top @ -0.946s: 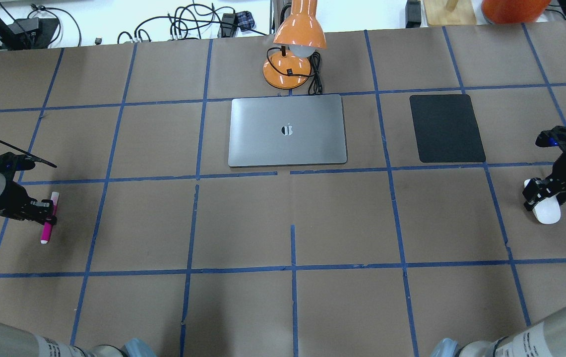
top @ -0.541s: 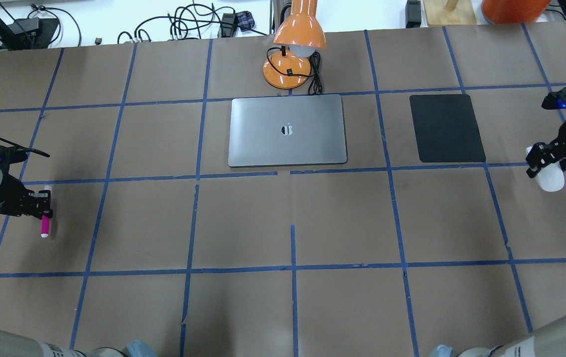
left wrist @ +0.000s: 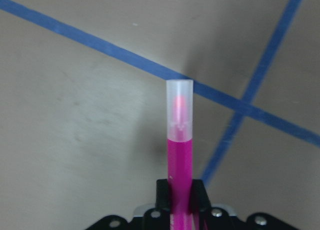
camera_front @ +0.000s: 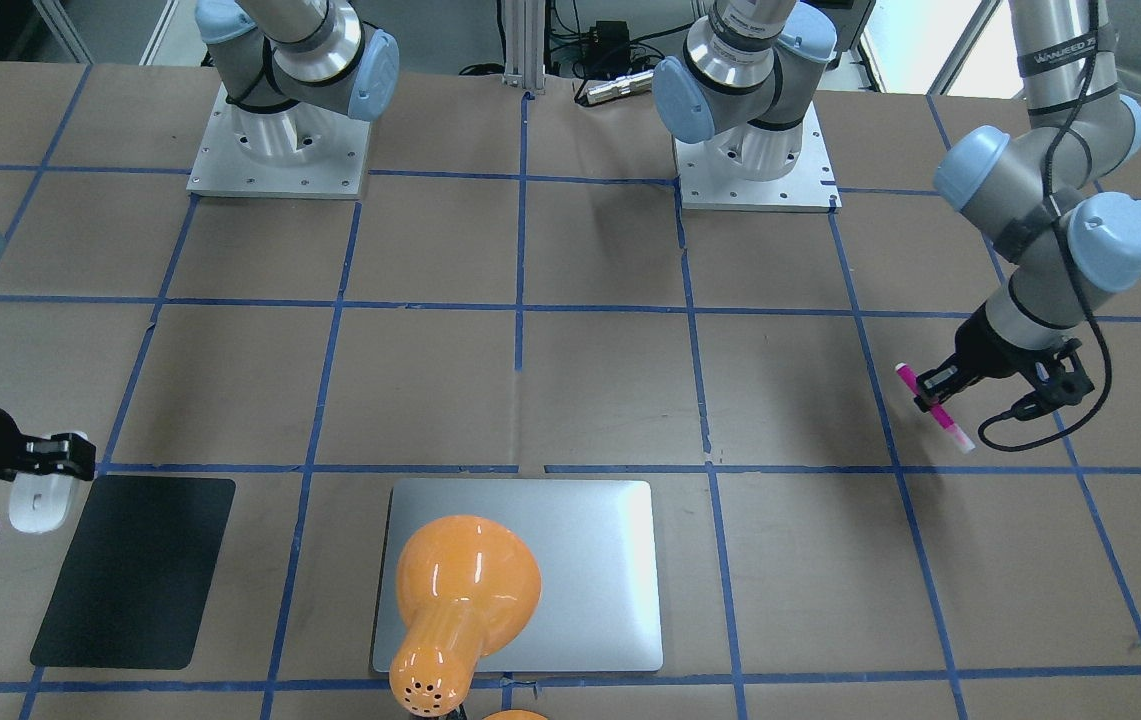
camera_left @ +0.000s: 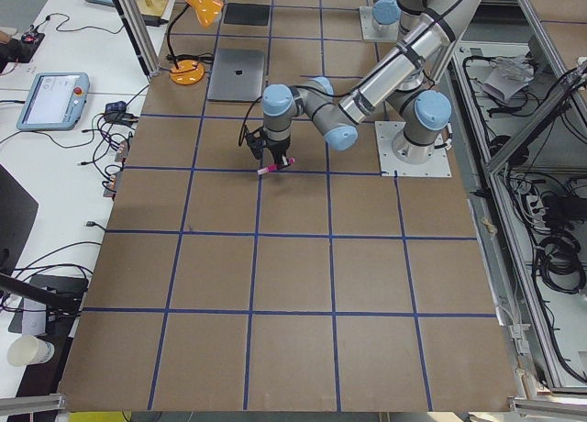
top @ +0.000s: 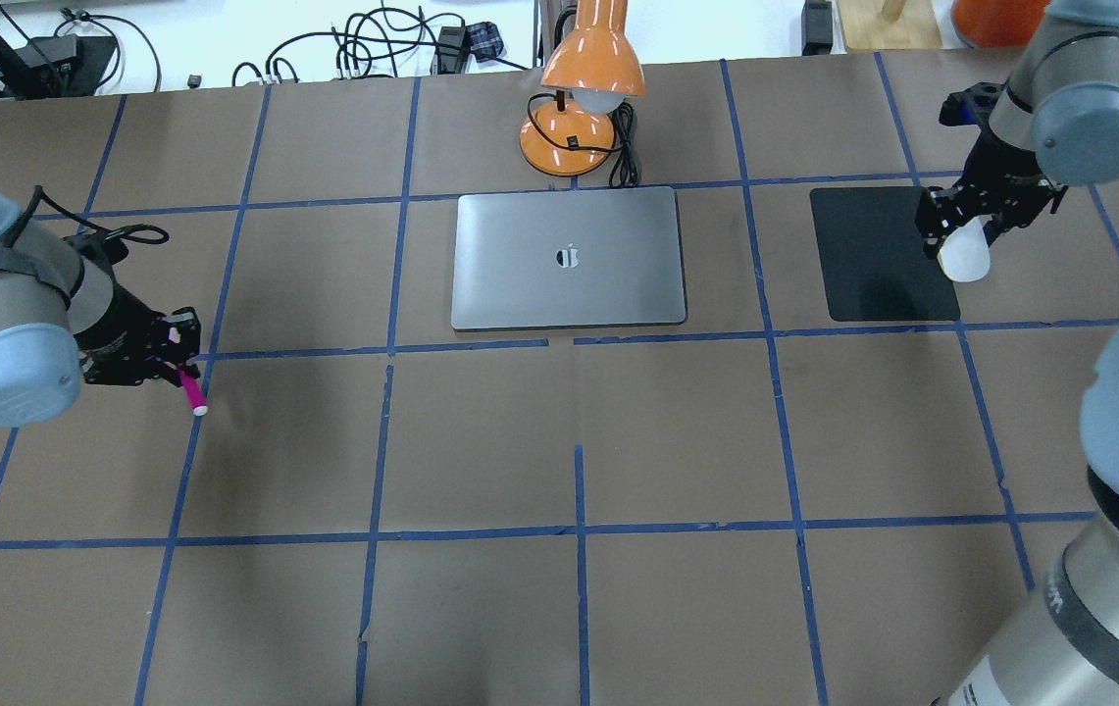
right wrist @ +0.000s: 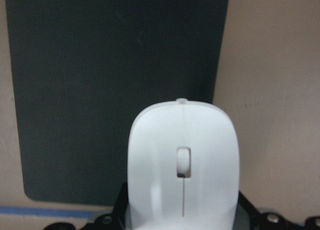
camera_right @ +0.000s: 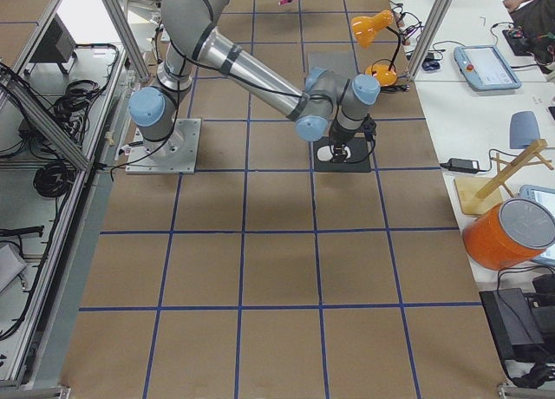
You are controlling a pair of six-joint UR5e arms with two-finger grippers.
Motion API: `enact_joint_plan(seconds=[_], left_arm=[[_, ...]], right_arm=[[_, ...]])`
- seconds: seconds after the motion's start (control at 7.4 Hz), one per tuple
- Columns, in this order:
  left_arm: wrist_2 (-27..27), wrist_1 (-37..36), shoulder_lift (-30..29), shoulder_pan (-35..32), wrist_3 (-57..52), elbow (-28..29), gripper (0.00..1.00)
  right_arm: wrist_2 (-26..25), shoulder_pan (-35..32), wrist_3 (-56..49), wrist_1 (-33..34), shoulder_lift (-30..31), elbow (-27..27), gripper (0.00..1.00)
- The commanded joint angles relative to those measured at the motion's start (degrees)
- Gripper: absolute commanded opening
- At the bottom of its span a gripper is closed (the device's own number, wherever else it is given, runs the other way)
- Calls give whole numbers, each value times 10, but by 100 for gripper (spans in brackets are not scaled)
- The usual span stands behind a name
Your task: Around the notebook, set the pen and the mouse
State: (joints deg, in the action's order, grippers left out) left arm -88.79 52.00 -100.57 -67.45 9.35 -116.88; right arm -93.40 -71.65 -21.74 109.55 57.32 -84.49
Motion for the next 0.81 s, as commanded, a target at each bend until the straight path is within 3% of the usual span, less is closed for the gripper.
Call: enact_joint_plan(seconds=[0.0, 0.27, 0.68], left_arm=[[4, 47, -2, -122, 222, 60, 0], [38, 82, -2, -225, 442, 96, 0], [65, 54, -44, -360, 748, 95, 0]], right_arm=[[1, -20, 59, -17, -35, 35, 15], [2, -53, 79, -13, -38, 32, 15], [1, -51, 68, -7, -42, 24, 21]])
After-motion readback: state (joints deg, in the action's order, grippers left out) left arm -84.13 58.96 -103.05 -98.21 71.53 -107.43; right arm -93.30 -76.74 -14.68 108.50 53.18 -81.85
